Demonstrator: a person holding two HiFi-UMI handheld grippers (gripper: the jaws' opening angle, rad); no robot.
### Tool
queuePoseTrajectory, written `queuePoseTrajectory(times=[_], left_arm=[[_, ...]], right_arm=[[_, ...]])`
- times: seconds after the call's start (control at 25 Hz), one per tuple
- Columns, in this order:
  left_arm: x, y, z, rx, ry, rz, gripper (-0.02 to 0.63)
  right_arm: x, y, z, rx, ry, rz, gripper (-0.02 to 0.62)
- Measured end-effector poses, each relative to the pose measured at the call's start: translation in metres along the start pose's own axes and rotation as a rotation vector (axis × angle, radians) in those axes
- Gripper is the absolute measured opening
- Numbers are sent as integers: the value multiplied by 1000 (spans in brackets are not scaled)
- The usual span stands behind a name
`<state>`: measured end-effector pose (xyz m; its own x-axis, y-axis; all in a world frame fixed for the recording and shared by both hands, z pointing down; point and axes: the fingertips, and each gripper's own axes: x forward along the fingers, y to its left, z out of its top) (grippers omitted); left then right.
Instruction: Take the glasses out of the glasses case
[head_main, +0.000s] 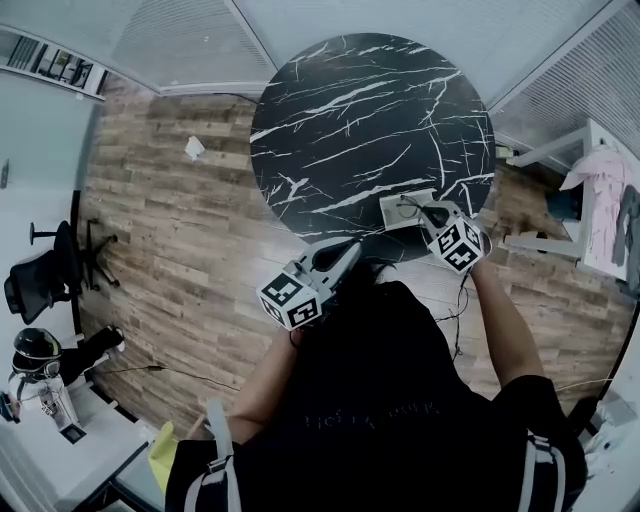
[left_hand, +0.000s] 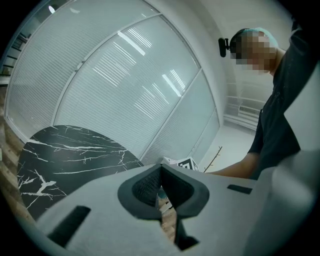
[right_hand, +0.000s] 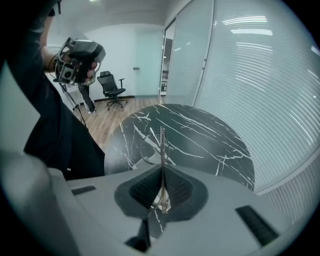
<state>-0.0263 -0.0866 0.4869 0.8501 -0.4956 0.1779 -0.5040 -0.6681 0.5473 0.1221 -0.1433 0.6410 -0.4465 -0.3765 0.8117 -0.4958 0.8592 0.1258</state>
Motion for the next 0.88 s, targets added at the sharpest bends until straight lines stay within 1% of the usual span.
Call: queuePoseTrajectory(times=[0.24,0.36,0.44,0.64,0.88], left_arm=[[-5,0,1,-3,-14,12,17],[-5,-1,3,2,-16,8,17],[-5,-2,5,1,-20,6,17],[-5,-2,4,-5,-26,7,17],[-4,-3,5,-3,-29,8,17]], right_arm=[[-21,1,8,106,-83,-13,31],[-32,3,11,193,-138,-19,31],[-39,4,15,233,-172,-24,31],[-54,9,16,275,-222,-36,31],[-74,15,21,358,-299,-22,31]])
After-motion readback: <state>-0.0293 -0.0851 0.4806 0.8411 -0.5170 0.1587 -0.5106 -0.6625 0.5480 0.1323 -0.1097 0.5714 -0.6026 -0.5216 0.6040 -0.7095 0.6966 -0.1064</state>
